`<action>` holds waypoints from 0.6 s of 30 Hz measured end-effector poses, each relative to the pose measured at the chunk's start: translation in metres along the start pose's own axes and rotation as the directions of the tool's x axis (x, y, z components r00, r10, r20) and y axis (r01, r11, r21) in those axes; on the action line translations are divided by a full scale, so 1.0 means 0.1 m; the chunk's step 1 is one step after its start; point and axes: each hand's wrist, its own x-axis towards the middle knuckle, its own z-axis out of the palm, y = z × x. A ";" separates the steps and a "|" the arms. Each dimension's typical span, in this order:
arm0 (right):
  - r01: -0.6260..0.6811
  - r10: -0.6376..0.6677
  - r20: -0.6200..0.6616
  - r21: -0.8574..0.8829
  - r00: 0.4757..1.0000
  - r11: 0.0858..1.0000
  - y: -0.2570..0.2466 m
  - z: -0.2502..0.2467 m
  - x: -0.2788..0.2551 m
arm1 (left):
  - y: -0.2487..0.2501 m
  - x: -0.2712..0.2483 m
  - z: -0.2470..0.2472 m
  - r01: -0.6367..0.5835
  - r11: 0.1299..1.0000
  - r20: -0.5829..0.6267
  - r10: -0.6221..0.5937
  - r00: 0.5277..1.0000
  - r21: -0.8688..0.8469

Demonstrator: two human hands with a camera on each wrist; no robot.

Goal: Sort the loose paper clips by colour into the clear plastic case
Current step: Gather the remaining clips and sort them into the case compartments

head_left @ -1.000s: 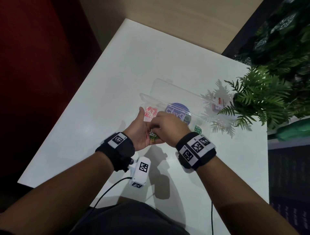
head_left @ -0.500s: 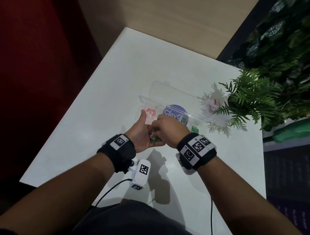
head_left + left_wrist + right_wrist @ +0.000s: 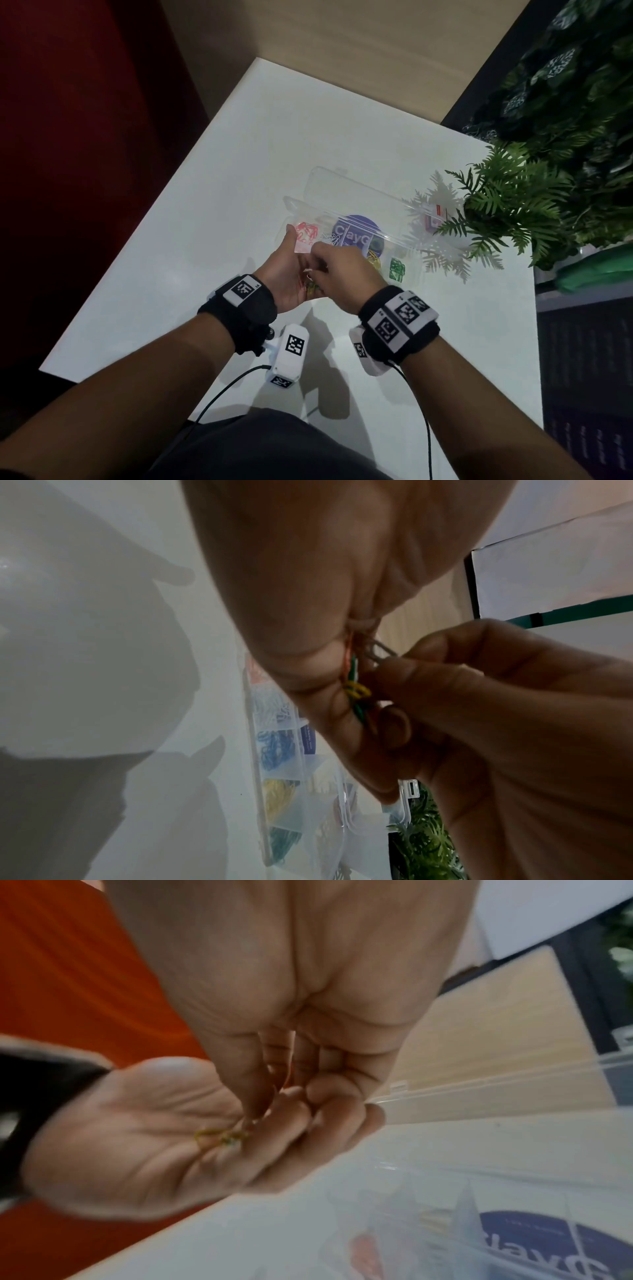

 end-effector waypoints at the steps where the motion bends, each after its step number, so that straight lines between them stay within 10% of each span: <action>1: 0.014 -0.014 0.011 -0.040 1.000 0.999 -0.01 0.03 -0.01 | 0.00 -0.01 0.00 -0.006 1.000 -0.013 0.006 1.000 0.004; 18: -0.078 0.086 0.039 -0.171 0.996 0.982 -0.08 0.17 0.07 | -0.02 0.10 -0.04 0.073 0.994 -0.095 -0.066 0.993 0.075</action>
